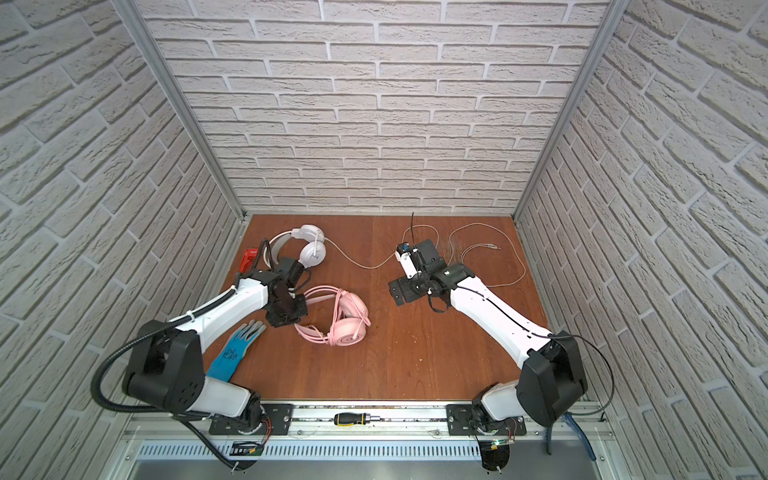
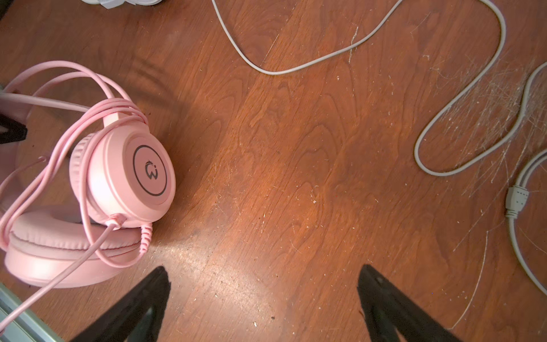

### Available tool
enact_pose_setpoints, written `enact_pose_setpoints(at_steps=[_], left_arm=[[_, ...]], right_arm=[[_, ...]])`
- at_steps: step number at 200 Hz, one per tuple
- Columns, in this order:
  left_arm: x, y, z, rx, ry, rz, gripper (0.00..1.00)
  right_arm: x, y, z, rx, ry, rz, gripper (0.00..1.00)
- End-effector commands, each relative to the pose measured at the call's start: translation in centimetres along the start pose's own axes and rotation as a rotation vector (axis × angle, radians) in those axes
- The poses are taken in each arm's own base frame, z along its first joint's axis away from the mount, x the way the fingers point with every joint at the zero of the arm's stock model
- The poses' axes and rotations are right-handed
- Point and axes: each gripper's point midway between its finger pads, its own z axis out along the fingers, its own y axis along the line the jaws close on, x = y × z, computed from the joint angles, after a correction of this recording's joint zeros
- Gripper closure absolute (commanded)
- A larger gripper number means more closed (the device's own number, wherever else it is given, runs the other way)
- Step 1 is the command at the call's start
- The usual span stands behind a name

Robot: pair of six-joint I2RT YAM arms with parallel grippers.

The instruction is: Wrap the headphones

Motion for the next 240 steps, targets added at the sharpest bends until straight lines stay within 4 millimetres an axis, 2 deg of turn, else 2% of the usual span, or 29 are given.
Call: enact_pose_setpoints(at_steps=[1,24,65,91,150,167,180,205,240], left_arm=[[-2.0,-2.3,0.8,0.095,-0.053,0.027,1.0],[-2.6,-3.1,2.0,0.107,-0.046,0.051,1.0],[-2.6,-3.1,3.7,0.086,-0.013,0.064,1.0],[-2.5,-2.9,4.1,0.072,-0.004,0.065,1.0],[-2.5,-2.9,4.5,0.056,0.018,0.078,0.91],[-2.6,-2.9,4.4,0.048,0.015,0.079,0.8],[-2.7,-2.8,4.3,0.045,0.016,0.08,0.78],[-2.6,-2.6,3.8,0.035,0.014,0.072,0.64],[-3.0,-2.7,2.5,0.046,-0.016,0.057,0.52]], right_arm=[[-0.5,-0.7,-0.5,0.031,-0.047,0.022,0.0],[-0.2,-1.0,-0.4,0.045,-0.04,0.02,0.0],[0.2,-1.6,-0.4,0.073,-0.04,0.017,0.0],[0.6,-2.0,-0.4,0.083,-0.036,0.026,0.0],[0.9,-2.3,-0.2,0.094,-0.026,0.022,0.0],[1.0,-2.3,-0.3,0.096,-0.028,0.02,0.0],[1.1,-2.3,-0.2,0.095,-0.025,0.019,0.0],[1.0,-2.4,-0.2,0.098,-0.023,0.017,0.0],[1.0,-2.4,-0.2,0.096,-0.027,0.019,0.0]])
